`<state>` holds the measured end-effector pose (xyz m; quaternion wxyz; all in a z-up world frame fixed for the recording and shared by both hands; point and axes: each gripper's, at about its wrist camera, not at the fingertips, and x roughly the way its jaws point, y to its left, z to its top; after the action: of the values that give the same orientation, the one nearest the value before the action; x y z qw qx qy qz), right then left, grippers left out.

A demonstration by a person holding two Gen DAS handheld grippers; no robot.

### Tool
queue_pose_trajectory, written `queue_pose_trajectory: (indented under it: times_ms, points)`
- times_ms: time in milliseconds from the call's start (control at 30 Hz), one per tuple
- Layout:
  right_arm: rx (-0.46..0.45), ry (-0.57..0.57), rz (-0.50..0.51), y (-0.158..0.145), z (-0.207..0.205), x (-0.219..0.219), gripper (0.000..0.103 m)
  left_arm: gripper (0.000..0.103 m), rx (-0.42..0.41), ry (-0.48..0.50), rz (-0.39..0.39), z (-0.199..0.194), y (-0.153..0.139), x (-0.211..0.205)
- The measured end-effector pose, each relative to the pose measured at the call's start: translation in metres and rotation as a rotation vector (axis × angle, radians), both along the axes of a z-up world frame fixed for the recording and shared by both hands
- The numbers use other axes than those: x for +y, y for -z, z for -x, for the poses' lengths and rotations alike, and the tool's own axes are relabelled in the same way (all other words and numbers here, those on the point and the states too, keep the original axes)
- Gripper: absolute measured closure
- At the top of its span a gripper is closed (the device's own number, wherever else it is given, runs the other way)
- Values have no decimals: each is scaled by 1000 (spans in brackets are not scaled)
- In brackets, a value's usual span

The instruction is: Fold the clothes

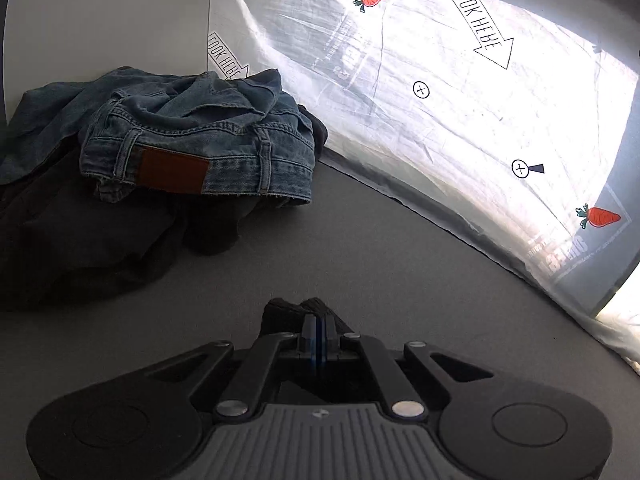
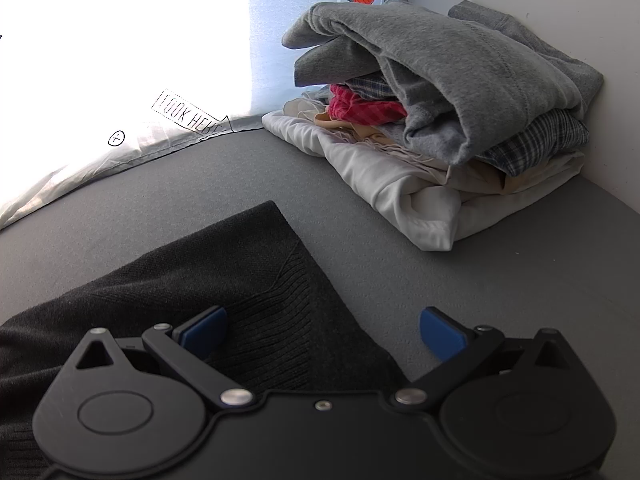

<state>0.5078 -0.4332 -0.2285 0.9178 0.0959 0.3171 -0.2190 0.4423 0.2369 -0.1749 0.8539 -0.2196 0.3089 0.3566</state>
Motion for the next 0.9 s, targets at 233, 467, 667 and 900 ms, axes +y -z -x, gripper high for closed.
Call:
queue_pose_trajectory:
  times_ms: [233, 467, 667, 900]
  points:
    - [21, -2, -14, -2, -3, -2, 0, 93, 109, -72, 60, 36, 45, 6]
    - [68, -108, -21, -25, -29, -4, 5, 67, 80, 11, 47, 32, 28, 11]
    - [87, -274, 59, -34, -72, 4, 16, 39, 91, 132, 27, 2, 27, 17]
    - [117, -248, -42, -21, -95, -14, 17, 34, 112, 176, 57, -25, 36, 31]
